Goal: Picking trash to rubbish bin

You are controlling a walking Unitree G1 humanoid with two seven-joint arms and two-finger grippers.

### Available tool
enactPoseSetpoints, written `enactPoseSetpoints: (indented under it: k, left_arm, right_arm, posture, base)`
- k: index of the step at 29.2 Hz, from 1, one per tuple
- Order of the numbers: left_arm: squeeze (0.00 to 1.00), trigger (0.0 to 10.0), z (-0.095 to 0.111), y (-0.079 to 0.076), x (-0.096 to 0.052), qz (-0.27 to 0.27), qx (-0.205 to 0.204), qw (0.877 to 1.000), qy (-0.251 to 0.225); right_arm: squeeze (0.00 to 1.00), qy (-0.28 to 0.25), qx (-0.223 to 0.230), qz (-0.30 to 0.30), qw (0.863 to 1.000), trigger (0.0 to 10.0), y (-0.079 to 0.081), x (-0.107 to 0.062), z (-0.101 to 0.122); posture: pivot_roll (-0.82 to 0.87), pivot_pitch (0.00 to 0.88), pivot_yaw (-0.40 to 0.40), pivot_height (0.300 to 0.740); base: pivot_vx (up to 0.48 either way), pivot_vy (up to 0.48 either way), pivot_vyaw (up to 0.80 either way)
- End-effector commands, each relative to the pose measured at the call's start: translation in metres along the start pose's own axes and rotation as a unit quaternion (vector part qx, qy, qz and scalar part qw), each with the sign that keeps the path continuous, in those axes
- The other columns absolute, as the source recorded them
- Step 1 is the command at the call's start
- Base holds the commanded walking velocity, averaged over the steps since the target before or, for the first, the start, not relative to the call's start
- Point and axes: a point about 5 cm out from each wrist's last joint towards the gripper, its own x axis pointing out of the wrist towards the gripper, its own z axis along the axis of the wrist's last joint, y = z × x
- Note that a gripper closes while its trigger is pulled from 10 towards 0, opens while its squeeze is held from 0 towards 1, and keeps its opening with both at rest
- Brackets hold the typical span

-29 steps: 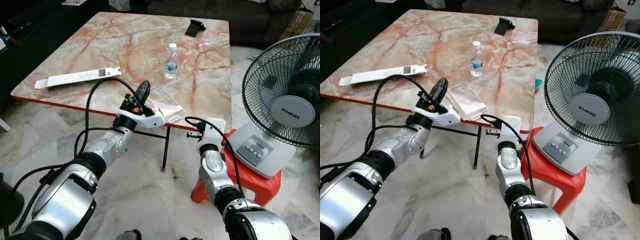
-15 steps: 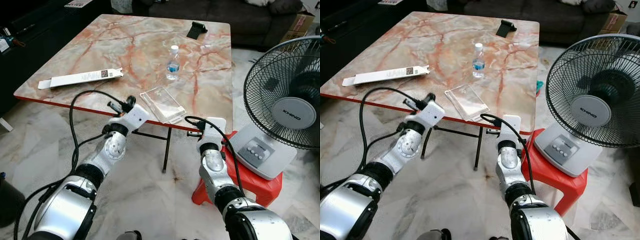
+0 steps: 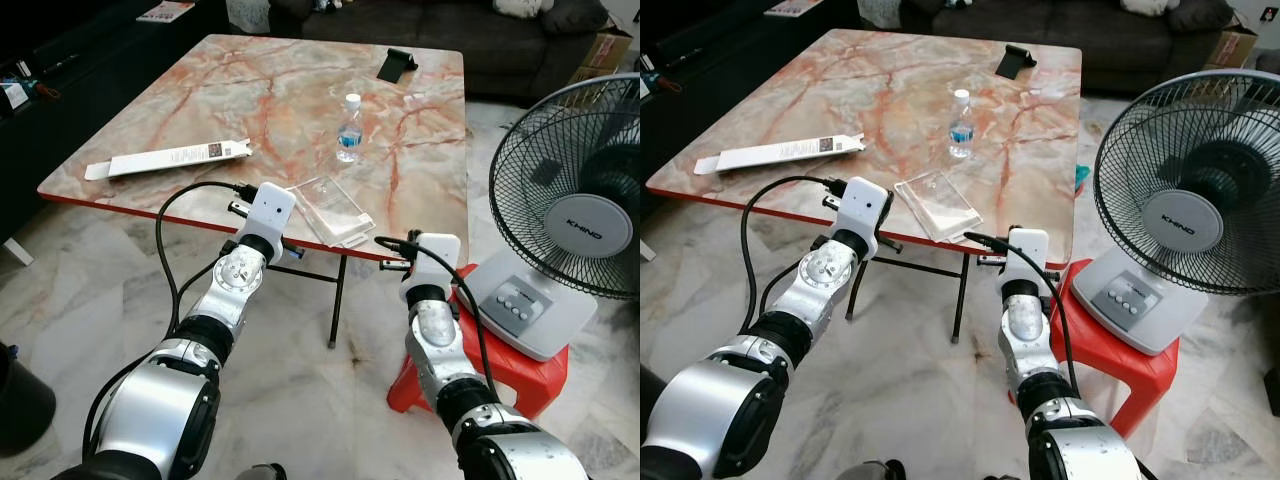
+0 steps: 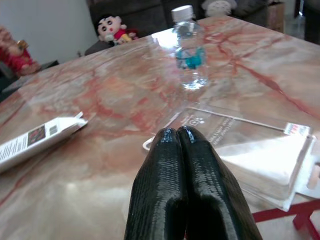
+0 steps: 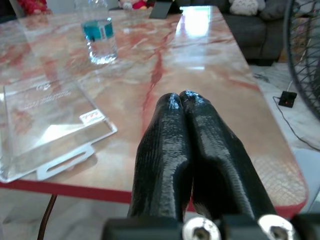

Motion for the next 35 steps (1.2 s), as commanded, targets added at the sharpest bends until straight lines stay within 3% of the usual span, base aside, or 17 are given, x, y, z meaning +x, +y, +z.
enactPoseSetpoints:
  k: [1, 6, 12, 20, 24, 35]
  left_arm:
    - [0.00, 10.0, -0.007, 0.007, -0.007, 0.020, -0.007, 1.000, -0.001]
    - [0.00, 10.0, -0.019, 0.038, -0.031, 0.085, 0.015, 0.996, -0.030]
    - [0.00, 10.0, -0.020, 0.053, -0.038, 0.121, 0.022, 0.992, -0.035]
    - [0.00, 10.0, -0.017, 0.059, -0.038, 0.151, 0.000, 0.988, -0.040]
    - [0.00, 10.0, -0.015, 0.060, -0.036, 0.158, 0.004, 0.987, -0.038]
    - [0.00, 10.0, -0.012, 0.058, -0.034, 0.155, 0.002, 0.987, -0.040]
  right_arm:
    - [0.00, -0.015, 0.008, 0.002, 1.000, 10.0, 0.000, 0.001, 0.004]
    - [0.00, -0.055, 0.011, 0.037, 0.998, 10.0, 0.006, 0.004, 0.018]
    - [0.00, -0.073, 0.000, 0.063, 0.995, 10.0, 0.015, 0.008, 0.029]
    - [0.00, -0.087, -0.018, 0.089, 0.992, 10.0, 0.025, 0.013, 0.040]
    - [0.00, -0.089, -0.023, 0.100, 0.991, 10.0, 0.028, 0.012, 0.039]
    - [0.00, -0.086, -0.009, 0.102, 0.991, 10.0, 0.029, 0.014, 0.041]
  posture:
    - [0.04, 0.061, 0.044, 0.740]
    - [0.06, 0.045, 0.015, 0.740]
    - [0.06, 0.037, -0.003, 0.740]
    - [0.06, 0.016, -0.012, 0.740]
    - [0.06, 0.014, -0.016, 0.740]
    - [0.05, 0.018, -0.017, 0.740]
  base:
    - [0.000, 0.000, 0.00]
    - [0.000, 0.000, 0.00]
    - [0.000, 0.000, 0.00]
    - [0.075, 0.000, 0.00]
    - [0.413, 0.000, 0.69]
    - [0.480, 0.000, 0.00]
